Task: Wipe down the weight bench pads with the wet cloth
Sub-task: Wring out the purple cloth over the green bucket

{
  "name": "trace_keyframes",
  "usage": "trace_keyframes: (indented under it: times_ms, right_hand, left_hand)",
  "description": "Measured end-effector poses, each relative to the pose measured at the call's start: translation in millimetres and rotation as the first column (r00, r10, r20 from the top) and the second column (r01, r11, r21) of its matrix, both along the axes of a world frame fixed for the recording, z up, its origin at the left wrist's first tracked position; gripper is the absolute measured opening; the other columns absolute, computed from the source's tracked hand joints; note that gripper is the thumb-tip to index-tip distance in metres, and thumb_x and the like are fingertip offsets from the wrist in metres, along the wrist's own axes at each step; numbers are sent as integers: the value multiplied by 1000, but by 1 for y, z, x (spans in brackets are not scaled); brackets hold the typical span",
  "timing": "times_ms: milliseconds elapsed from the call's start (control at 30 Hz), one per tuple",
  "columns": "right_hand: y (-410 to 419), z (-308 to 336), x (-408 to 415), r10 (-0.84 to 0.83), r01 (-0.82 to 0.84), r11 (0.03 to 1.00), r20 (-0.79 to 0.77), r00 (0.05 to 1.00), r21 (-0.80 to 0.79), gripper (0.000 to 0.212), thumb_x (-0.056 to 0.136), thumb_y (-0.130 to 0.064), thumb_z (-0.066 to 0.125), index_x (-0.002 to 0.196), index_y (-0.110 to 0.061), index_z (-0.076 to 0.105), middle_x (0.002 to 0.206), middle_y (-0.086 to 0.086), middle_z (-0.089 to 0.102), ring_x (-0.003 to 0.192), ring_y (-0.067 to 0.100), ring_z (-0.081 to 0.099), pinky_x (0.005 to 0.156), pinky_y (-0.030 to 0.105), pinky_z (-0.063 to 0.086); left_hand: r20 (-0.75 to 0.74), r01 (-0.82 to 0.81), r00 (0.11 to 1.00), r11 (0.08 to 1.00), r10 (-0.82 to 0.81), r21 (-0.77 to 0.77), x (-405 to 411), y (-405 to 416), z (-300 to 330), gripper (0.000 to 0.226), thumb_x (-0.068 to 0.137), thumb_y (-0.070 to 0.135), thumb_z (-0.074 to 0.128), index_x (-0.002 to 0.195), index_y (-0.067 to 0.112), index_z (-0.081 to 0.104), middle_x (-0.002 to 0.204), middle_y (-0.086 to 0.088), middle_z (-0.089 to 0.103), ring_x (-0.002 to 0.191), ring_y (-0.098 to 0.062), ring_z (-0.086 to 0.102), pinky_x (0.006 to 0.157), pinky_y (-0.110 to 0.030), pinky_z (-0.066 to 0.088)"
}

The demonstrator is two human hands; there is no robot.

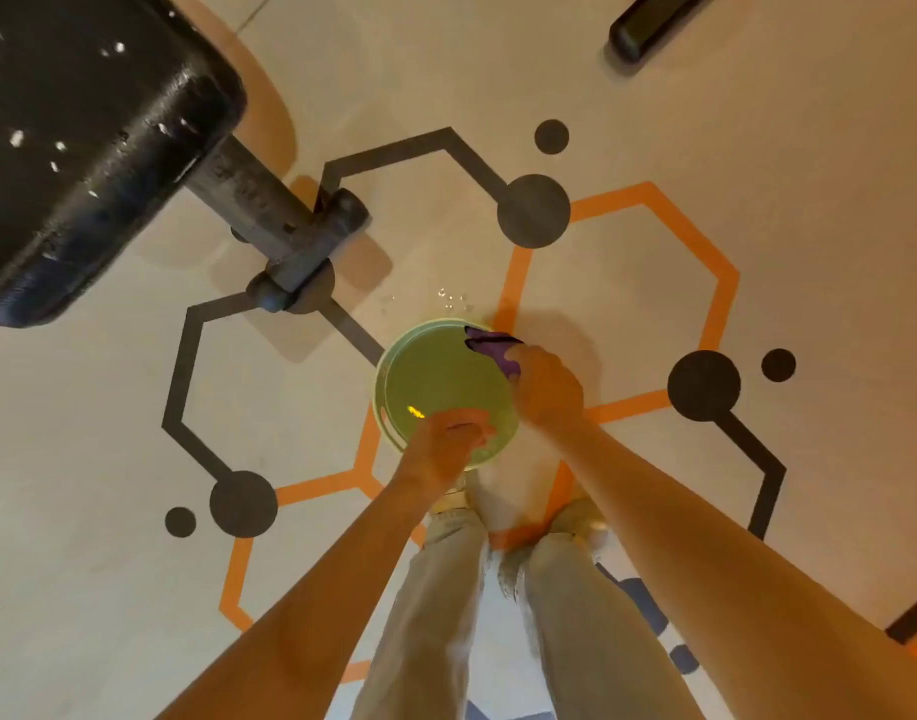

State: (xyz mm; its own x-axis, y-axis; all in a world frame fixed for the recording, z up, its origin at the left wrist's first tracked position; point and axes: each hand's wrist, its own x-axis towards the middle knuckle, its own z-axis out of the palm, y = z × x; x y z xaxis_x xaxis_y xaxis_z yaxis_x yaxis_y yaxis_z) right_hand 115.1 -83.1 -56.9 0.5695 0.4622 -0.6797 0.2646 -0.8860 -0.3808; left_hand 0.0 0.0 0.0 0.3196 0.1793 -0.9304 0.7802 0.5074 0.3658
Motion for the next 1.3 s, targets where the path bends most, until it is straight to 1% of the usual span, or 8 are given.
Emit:
trace_keyframes:
  times_ms: [167,433,667,800,1000,1100,1233,1300]
  right_hand:
    - [16,-65,8,25,-23,996,-21,999,87,53,98,-12,44,146,-24,27,136,0,53,114,28,57,81,33,48]
    - [9,-61,20,-246,248,966,25,969,-71,16,92,-13,54,99,-3,64,95,15,58,86,34,59,61,31,34]
    - [-12,36,19,-531,566,821,-272,803,69,18,88,-17,63,79,-2,67,72,12,61,71,22,54,65,31,40]
    - [-24,111,17,-552,616,781,-348,758,101,29,88,-15,61,86,13,58,78,32,55,70,23,49,66,37,40]
    - [-25,249,11,-607,701,695,-392,691,161,18,87,-5,64,76,7,56,57,14,47,54,9,43,48,9,32]
    - [-22,300,3,-642,738,630,-372,671,243,8,83,-1,68,78,-3,62,68,8,60,62,13,52,54,10,43]
    - [-19,355,-1,-749,828,507,-353,560,239,53,78,-10,75,123,-16,49,110,7,58,88,18,62,68,18,54]
    - [-20,376,4,-757,881,460,-471,453,107,75,75,-18,78,137,-12,37,123,15,53,101,29,58,88,39,52]
  left_hand:
    - [12,-45,999,998,45,-35,1,8,-31,24,98,-5,44,115,0,61,86,-4,64,80,-10,60,67,-16,49]
    - [-45,-85,995,996,84,-29,-1,1,-28,24,98,-1,49,119,-2,61,92,-8,65,82,-11,60,64,-11,50]
    - [-137,-228,968,966,212,-121,25,-15,27,23,102,14,46,125,13,51,125,-13,56,115,-29,60,81,-27,50]
    - [-180,-537,843,791,506,-293,33,-21,74,34,99,30,54,130,16,47,133,-22,55,109,-34,60,82,-37,53]
    - [-106,-703,703,663,704,-258,42,-19,172,28,89,-2,64,116,4,58,96,-14,65,83,-23,62,54,-24,57]
    - [-60,-677,729,704,682,-217,44,-17,221,35,65,3,79,95,5,61,85,-13,60,72,-21,56,55,-25,51]
    - [18,-584,802,791,597,-182,46,-15,281,29,84,-10,59,108,5,64,100,-17,68,90,-27,65,62,-26,58]
    - [91,-437,890,893,447,-109,46,-13,310,30,83,-9,60,106,8,67,104,-18,70,96,-29,66,68,-27,58]
